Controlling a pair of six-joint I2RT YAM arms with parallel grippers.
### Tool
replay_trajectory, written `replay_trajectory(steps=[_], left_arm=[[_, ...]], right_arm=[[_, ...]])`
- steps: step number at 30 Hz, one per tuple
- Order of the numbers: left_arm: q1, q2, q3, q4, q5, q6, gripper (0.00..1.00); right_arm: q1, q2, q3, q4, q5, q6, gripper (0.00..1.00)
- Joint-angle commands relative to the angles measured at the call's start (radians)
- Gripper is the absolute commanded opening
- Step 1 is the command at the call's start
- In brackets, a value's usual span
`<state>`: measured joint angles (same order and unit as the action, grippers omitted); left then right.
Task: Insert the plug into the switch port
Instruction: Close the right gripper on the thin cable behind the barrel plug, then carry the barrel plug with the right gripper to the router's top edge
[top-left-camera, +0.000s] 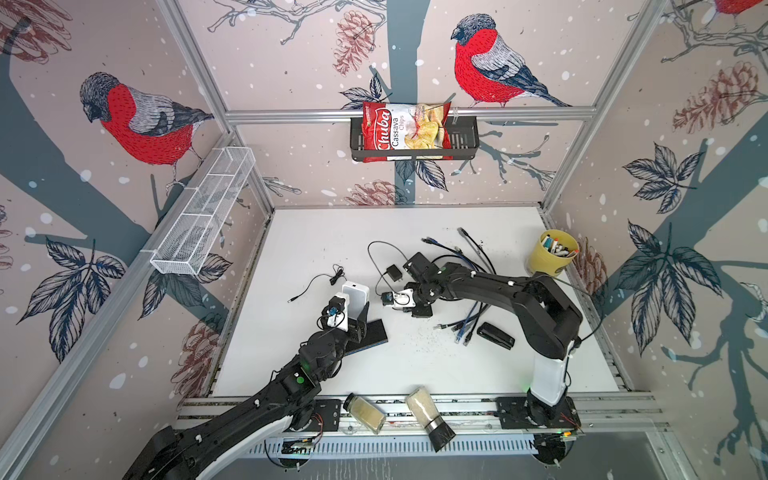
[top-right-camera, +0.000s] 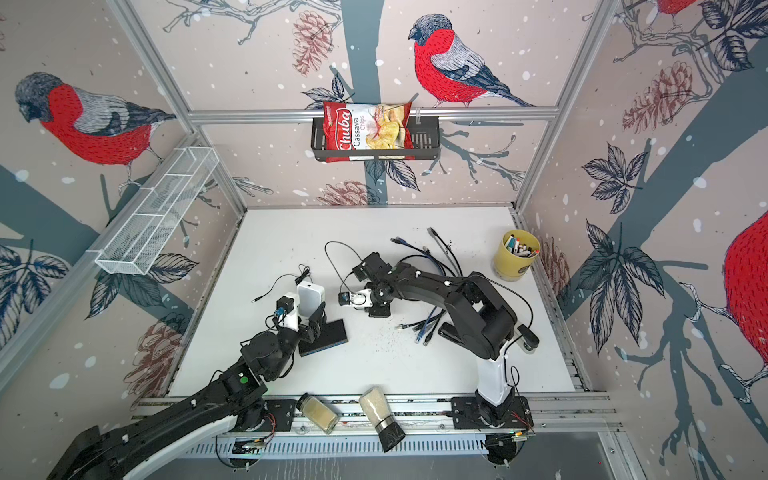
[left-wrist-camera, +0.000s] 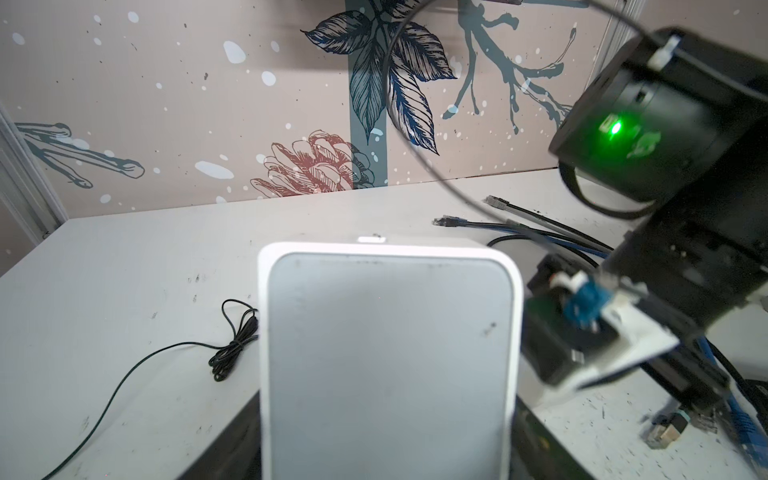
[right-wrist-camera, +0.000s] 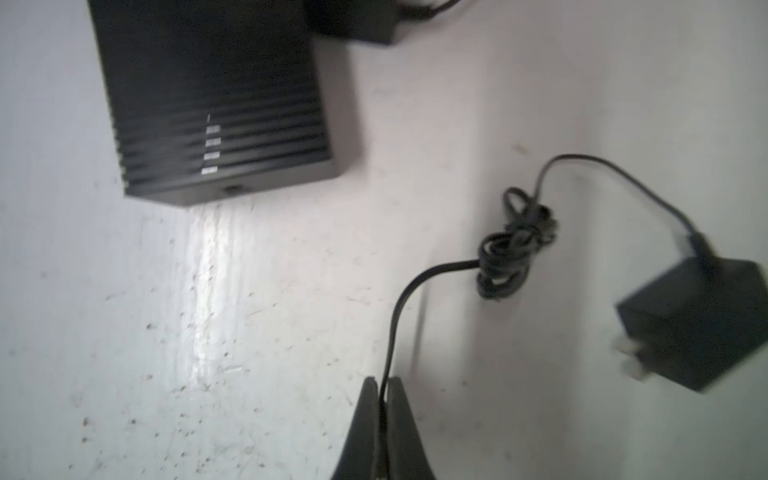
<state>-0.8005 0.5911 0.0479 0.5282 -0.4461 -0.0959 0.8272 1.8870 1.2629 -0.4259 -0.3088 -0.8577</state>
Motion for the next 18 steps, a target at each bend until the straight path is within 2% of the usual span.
replay_trajectory(steps=[1,9,14,18], left_arm=[[0.003,0.013,0.015,0.035,0.018,0.015,0.33],[0.004,0.086,0.029,0.080,0.096,0.031,0.33],[0.003,0.140,0.029,0.131,0.176,0.070,0.31],[0.002,0.179,0.035,0.177,0.231,0.110,0.30]], right_arm=[[-0.038,-0.036,-0.027,0.203,-0.162,0.245,0.00],[-0.104,-0.121,-0.190,0.647,-0.306,0.786,0.00],[-0.114,-0.197,-0.330,0.975,-0.291,1.078,0.00],[-0.115,-0.227,-0.385,1.120,-0.263,1.251,0.00]])
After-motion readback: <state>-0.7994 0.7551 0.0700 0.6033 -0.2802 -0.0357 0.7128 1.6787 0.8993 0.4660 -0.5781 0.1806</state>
